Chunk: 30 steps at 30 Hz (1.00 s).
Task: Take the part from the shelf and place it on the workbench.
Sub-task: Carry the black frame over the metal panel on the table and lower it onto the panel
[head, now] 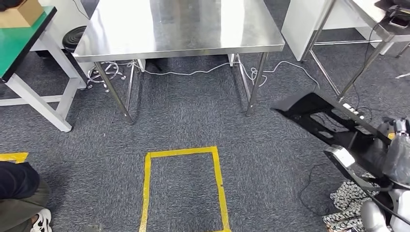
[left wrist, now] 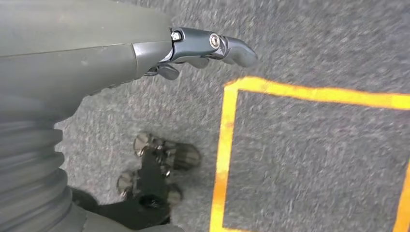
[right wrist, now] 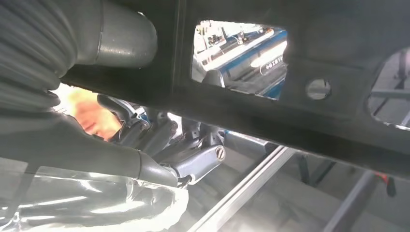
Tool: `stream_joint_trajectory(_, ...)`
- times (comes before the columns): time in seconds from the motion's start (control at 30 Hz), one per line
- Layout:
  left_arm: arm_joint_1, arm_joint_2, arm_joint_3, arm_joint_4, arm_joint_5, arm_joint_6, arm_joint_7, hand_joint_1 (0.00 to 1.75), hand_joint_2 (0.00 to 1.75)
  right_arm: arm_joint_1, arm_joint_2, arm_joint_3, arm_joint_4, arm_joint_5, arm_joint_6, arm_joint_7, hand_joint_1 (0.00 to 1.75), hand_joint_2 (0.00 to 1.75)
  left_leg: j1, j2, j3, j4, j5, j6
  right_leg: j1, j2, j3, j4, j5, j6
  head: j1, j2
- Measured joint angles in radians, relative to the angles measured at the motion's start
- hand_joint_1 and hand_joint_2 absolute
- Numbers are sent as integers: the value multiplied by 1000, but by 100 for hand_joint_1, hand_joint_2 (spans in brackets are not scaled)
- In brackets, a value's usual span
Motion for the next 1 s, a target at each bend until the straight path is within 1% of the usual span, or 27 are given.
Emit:
stream_joint_trajectory(0.03,-1,-2,0,0,0,0,0,0,175,-1,0,0,2,-1,0,0,175,175,0,0,2,-1,-1,1,-1,0,-38,65,-23,-2,0,0)
stream_joint_trajectory(0.07,-1,-3,0,0,0,0,1,0,175,0,0,0,5,-3,0,0,175,175,0,-1,3,-1,-4,-3,-2,0,-71,116,-36,1,1,0)
stream_joint_trajectory(0.1,-1,-6,1,0,-1,0,2,0,175,1,0,0,8,-5,0,0,175,175,0,-3,4,1,-8,-7,-4,0,-91,140,-36,7,1,0)
stream_joint_trajectory(0.13,-1,-8,1,0,-1,0,3,0,175,1,0,0,10,-7,-1,0,175,175,1,-4,5,4,-12,-13,-7,-1,-90,125,-20,18,1,0)
stream_joint_trajectory(0.17,0,-10,1,0,-1,0,4,0,175,0,0,0,12,-10,-2,-2,175,175,2,-5,6,12,-19,-20,-11,-1,-69,73,11,31,1,0)
stream_joint_trajectory(0.2,0,-12,1,0,-1,0,4,0,175,-2,1,0,14,-16,-3,-6,175,175,3,-6,5,24,-28,-29,-15,-4,-39,5,41,42,1,0)
stream_joint_trajectory(0.23,-1,-12,1,0,-1,0,5,0,175,-4,2,1,16,-24,-4,-11,175,175,2,-7,1,42,-40,-39,-16,-5,-10,-53,64,46,2,0)
stream_joint_trajectory(0.27,-2,-12,1,0,-2,0,5,0,175,-5,5,2,18,-36,-5,-16,175,175,0,-7,-5,58,-51,-47,-16,-4,9,-87,75,42,1,0)
stream_joint_trajectory(0.3,-2,-11,1,0,-2,0,6,0,175,-5,8,3,20,-49,-5,-19,175,175,-2,-8,-10,72,-60,-53,-15,-4,16,-98,76,34,0,0)
stream_joint_trajectory(0.33,-2,-10,2,0,-2,0,6,0,175,-6,11,4,22,-61,-6,-22,175,175,-3,-8,-13,80,-66,-56,-13,-1,17,-93,73,24,-2,0)
stream_joint_trajectory(0.37,-2,-10,2,0,-3,0,6,0,175,-6,14,6,24,-69,-5,-24,175,175,0,-8,-14,84,-69,-57,-15,1,17,-89,71,17,-4,0)
stream_joint_trajectory(0.43,-2,-10,2,0,-3,0,6,0,175,-9,17,8,25,-79,-5,-28,175,175,7,-7,-22,110,-87,-67,-19,4,22,-89,67,7,-5,0)
stream_joint_trajectory(0.47,-3,-10,2,0,-3,1,5,0,175,-9,17,8,25,-84,-5,-29,175,175,12,-8,-39,147,-107,-75,-21,4,26,-90,66,3,-6,0)
stream_joint_trajectory(0.53,-2,-10,2,0,-4,1,5,0,175,-9,19,9,25,-93,-5,-32,175,175,20,-7,-104,267,-160,-88,-17,4,29,-90,62,-5,-8,0)
stream_joint_trajectory(0.57,-2,-11,2,0,-4,1,5,0,175,-7,19,9,25,-98,-5,-34,175,175,23,-7,-141,326,-178,-92,-16,5,30,-90,60,-6,-9,0)
stream_joint_trajectory(0.6,-1,-11,2,0,-4,1,5,0,175,-5,20,9,25,-102,-4,-36,175,175,26,-7,-168,359,-179,-92,-14,6,31,-90,58,-7,-9,0)
stream_joint_trajectory(0.63,-1,-11,2,0,-4,1,5,0,175,-3,21,8,25,-105,-4,-37,175,175,27,-7,-175,356,-159,-89,-12,7,34,-90,56,-7,-9,0)
stream_joint_trajectory(0.67,-1,-11,2,0,-4,1,5,0,175,-2,22,8,25,-107,-4,-39,175,175,26,-8,-164,316,-123,-82,-9,9,38,-90,54,-8,-9,0)
stream_joint_trajectory(0.7,-1,-10,2,0,-5,1,5,0,175,-1,22,8,24,-108,-4,-39,175,175,23,-9,-136,248,-79,-70,-6,10,43,-91,52,-8,-9,0)
stream_joint_trajectory(0.73,-1,-8,2,0,-5,1,5,0,175,0,23,8,24,-108,-4,-40,175,175,19,-9,-106,183,-48,-54,-6,11,47,-93,50,-7,-7,0)
stream_joint_trajectory(0.77,-2,-6,2,0,-5,0,5,0,175,0,23,8,23,-108,-4,-40,175,175,13,-8,-83,133,-29,-41,-7,12,50,-98,49,-5,-4,0)
stream_joint_trajectory(0.8,-3,-4,2,0,-6,1,5,0,175,1,24,8,23,-109,-4,-40,175,175,7,-8,-69,103,-22,-30,-9,13,52,-102,50,-1,-4,0)
stream_joint_trajectory(0.83,-3,-2,2,-1,-7,1,5,0,175,3,26,8,23,-109,-4,-40,175,175,2,-7,-64,94,-26,-26,-13,12,54,-108,51,4,-3,0)
stream_joint_trajectory(0.87,-3,-1,2,-1,-7,1,5,0,175,4,26,8,23,-109,-4,-40,175,175,-4,-7,-58,82,-24,-23,-13,12,58,-116,53,10,-4,0)
stream_joint_trajectory(0.9,-3,0,2,-2,-7,1,5,0,175,7,27,8,22,-109,-4,-40,175,175,-4,-6,-46,61,-18,-18,-11,10,60,-120,54,14,-5,0)
stream_joint_trajectory(0.97,-4,-1,2,-2,-6,1,4,0,175,7,26,7,21,-109,-4,-41,175,175,-2,-4,-16,16,-1,-4,-4,5,45,-90,38,10,-4,0)
stream_joint_trajectory(1.0,-4,-2,2,-2,-6,1,4,0,175,8,25,7,21,-109,-4,-41,175,175,1,-3,-5,1,5,0,-2,3,20,-42,18,5,-2,0)
